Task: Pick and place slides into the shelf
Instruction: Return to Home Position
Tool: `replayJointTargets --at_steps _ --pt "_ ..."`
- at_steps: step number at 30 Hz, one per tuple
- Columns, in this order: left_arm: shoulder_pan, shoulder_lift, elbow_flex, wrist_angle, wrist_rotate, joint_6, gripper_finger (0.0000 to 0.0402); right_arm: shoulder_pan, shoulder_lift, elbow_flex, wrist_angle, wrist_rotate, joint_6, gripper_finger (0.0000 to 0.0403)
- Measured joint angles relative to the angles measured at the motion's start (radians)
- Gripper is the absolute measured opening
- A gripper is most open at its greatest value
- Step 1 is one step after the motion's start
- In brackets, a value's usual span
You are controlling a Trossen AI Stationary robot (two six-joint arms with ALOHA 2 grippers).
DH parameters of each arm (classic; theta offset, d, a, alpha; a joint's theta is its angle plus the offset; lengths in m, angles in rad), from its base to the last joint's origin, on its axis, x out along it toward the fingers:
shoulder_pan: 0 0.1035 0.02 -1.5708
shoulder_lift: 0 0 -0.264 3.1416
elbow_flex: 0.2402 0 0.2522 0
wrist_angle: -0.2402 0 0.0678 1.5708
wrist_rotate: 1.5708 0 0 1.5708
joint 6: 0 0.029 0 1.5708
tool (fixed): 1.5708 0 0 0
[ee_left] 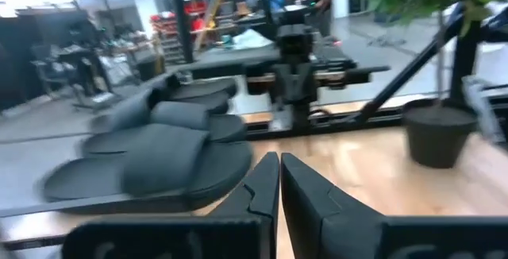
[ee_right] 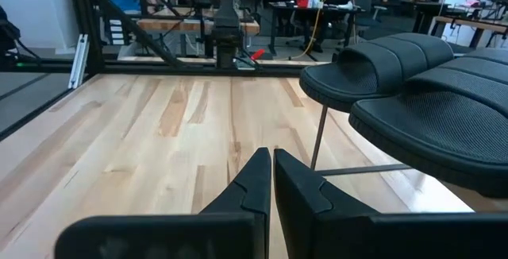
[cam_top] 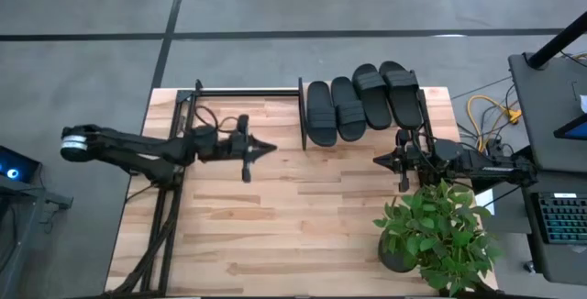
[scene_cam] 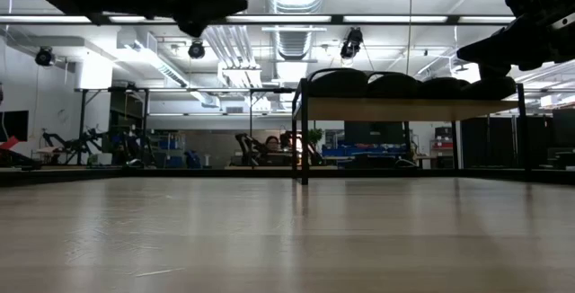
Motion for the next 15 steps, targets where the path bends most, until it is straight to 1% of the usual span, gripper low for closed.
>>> replayJointTargets --at_steps 2,6,11,15 --pt "0.022 -0.043 -0.025 -0.017 -0.004 0.035 0.0 0.0 0.0 0.0 0.0 0.0 -0.002 0.0009" --pt "0.017 -0.174 -0.13 -0.032 -0.003 0.05 0.0 0.0 0.001 0.0 -0.001 0.001 -0.002 0.0009" --pt "0.008 -0.346 -0.289 -0.008 -0.033 -0.016 0.0 0.0 0.0 0.0 0.002 0.017 -0.006 0.0009" --pt "-0.012 -0.466 -0.347 -0.047 -0.036 -0.041 0.0 0.0 0.0 0.0 0.003 0.018 -0.007 0.0009"
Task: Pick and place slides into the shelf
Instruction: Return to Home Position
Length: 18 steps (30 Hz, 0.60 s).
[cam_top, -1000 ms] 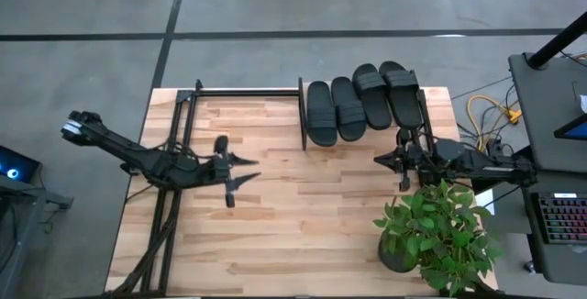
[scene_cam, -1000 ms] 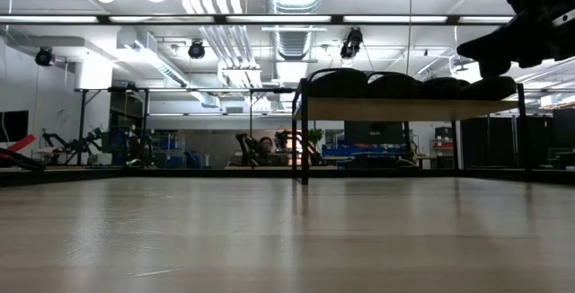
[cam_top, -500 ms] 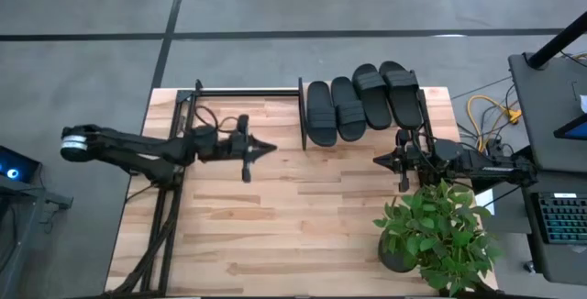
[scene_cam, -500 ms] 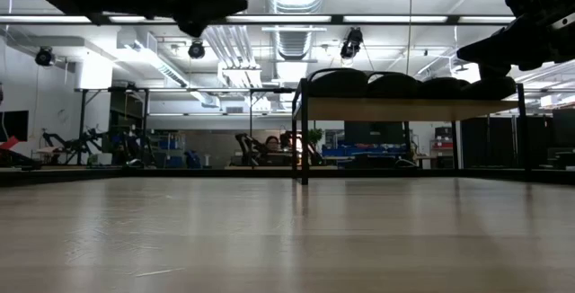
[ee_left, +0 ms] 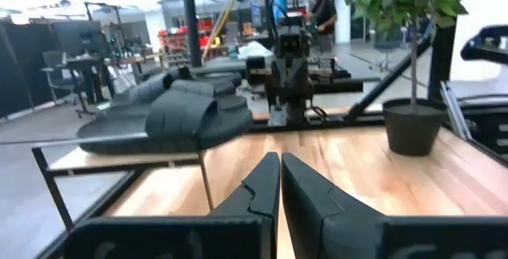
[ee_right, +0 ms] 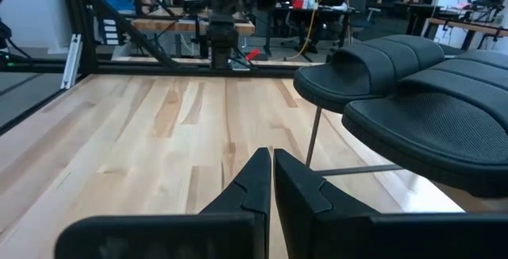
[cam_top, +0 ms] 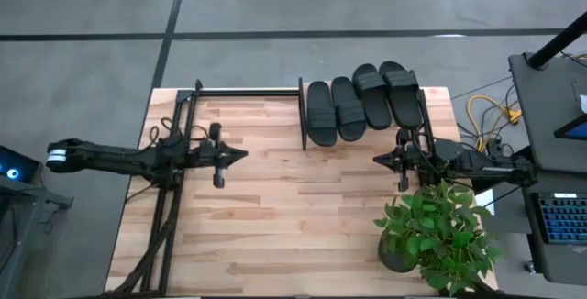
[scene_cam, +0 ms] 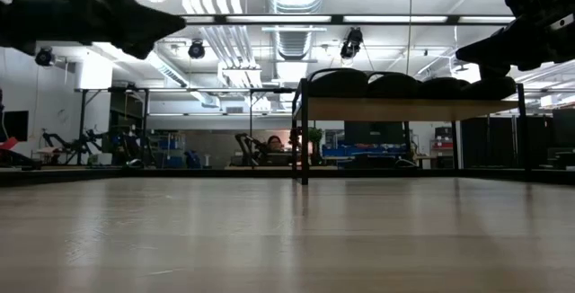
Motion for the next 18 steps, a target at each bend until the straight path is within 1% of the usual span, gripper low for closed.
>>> replayJointTargets --at_steps 2,4,6,9,11,14,18 --pt "-0.018 -0.05 0.0 -0.08 -0.027 0.0 0.0 0.0 0.0 0.0 0.0 0.0 0.0 0.0009" --pt "-0.039 -0.099 0.013 -0.197 -0.068 -0.001 0.0 0.0 0.001 0.0 0.002 0.0 0.0 0.0009" --pt "-0.063 -0.151 0.017 -0.281 -0.076 -0.006 0.0 0.0 0.001 0.0 0.001 0.0 0.003 0.0009" --pt "-0.098 -0.24 0.006 -0.323 -0.073 -0.02 0.0 0.0 0.001 0.0 0.001 0.0 0.012 0.0009" --pt "-0.115 -0.295 -0.014 -0.367 -0.092 -0.018 0.0 0.0 0.002 0.0 0.001 0.0 0.012 0.0009" --pt "-0.127 -0.367 -0.056 -0.378 -0.115 -0.008 0.0 0.0 0.002 -0.001 0.001 0.0 0.011 0.0009" --pt "-0.128 -0.472 -0.125 -0.394 -0.116 0.0 0.0 0.0 0.002 -0.002 0.0 0.0 0.011 0.0009"
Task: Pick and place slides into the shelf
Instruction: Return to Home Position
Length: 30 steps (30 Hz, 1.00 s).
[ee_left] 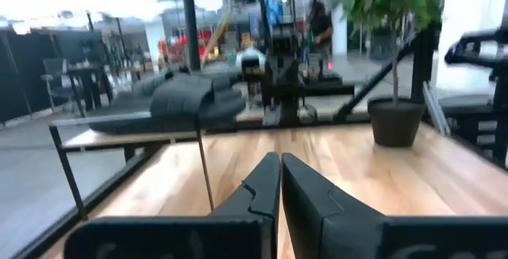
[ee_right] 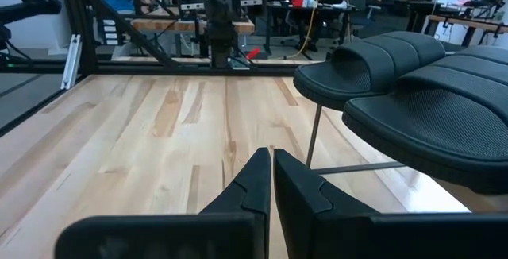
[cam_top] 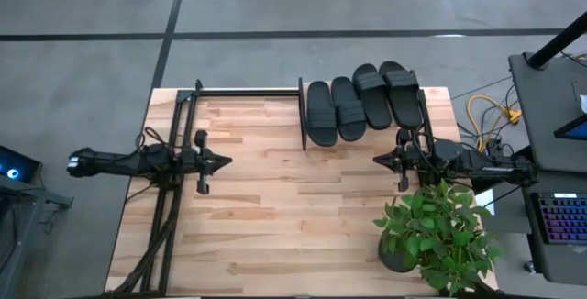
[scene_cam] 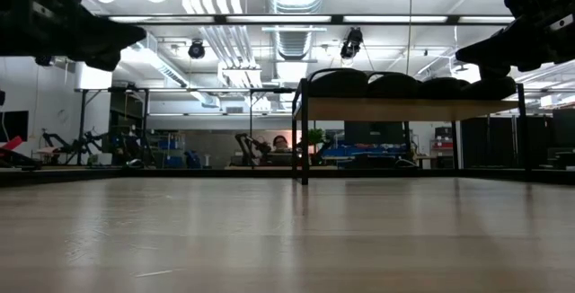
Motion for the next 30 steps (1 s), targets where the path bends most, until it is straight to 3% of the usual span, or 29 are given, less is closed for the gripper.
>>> replayJointTargets --at_steps 5,16,23,30 --pt "0.0 -0.096 -0.043 -0.036 -0.002 -0.025 0.0 0.0 0.002 0.0 -0.002 0.0 -0.003 0.0009" --pt "-0.002 -0.038 -0.043 -0.063 -0.004 -0.079 0.0 0.0 0.004 -0.001 0.009 -0.016 -0.028 0.0008" --pt "-0.003 -0.032 -0.044 -0.066 0.009 -0.072 0.0 0.0 0.003 -0.057 0.153 -0.023 -0.062 0.0008" --pt "-0.003 -0.05 -0.045 -0.067 0.015 -0.053 0.0 0.003 -0.019 -0.076 0.163 -0.043 -0.039 0.0008"
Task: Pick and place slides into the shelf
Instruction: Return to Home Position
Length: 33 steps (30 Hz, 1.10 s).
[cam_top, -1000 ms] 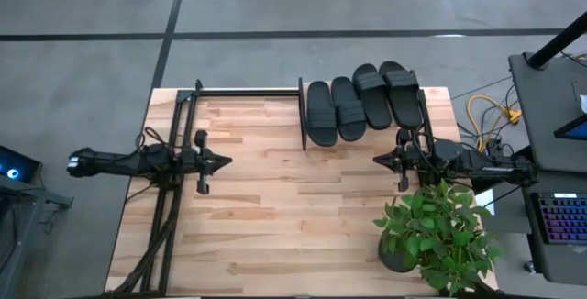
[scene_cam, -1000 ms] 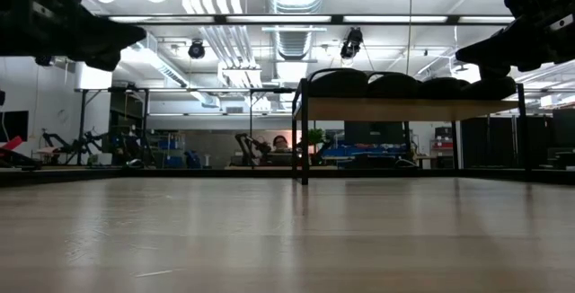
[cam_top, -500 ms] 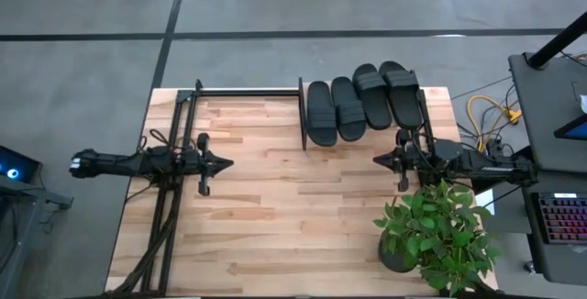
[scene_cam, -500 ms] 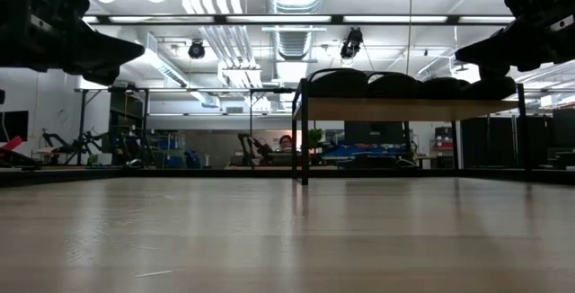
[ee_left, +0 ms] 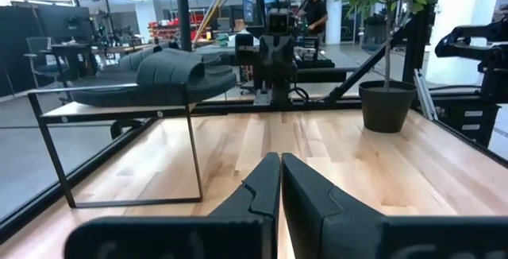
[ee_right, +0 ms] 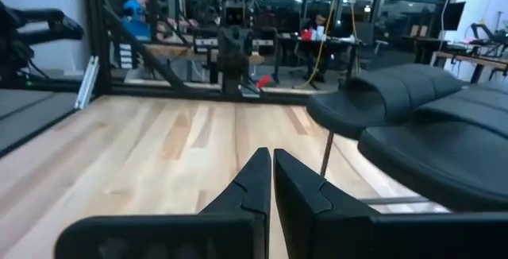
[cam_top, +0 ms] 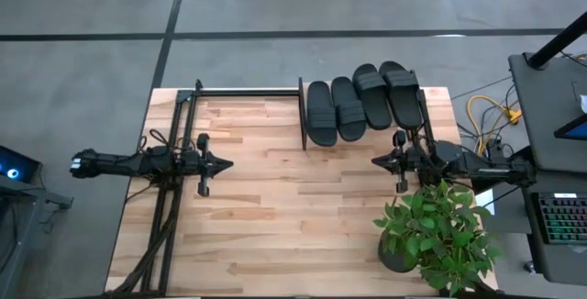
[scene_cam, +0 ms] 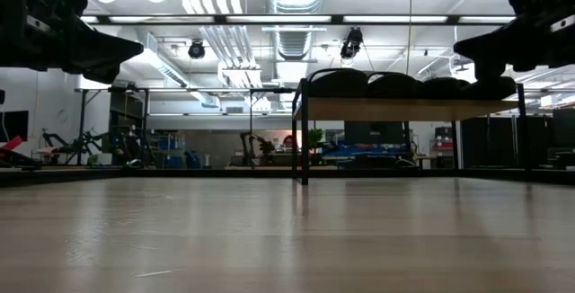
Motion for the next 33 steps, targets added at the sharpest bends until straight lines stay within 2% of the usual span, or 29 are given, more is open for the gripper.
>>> replayJointTargets --at_steps 5,18,24,33 --pt "0.0 -0.001 0.0 -0.002 0.002 -0.022 0.0 0.013 -0.002 -0.004 -0.013 -0.025 0.052 0.0008" --pt "0.0 0.004 -0.001 -0.006 0.034 -0.026 0.0 0.019 -0.001 -0.006 -0.01 -0.01 0.02 0.0008" --pt "0.001 0.007 -0.002 -0.012 0.094 -0.025 0.0 0.019 -0.001 -0.006 -0.01 -0.01 0.02 0.0008" --pt "0.001 0.014 -0.002 -0.008 0.094 -0.025 0.0 0.019 -0.001 -0.006 -0.01 -0.01 0.019 0.0008"
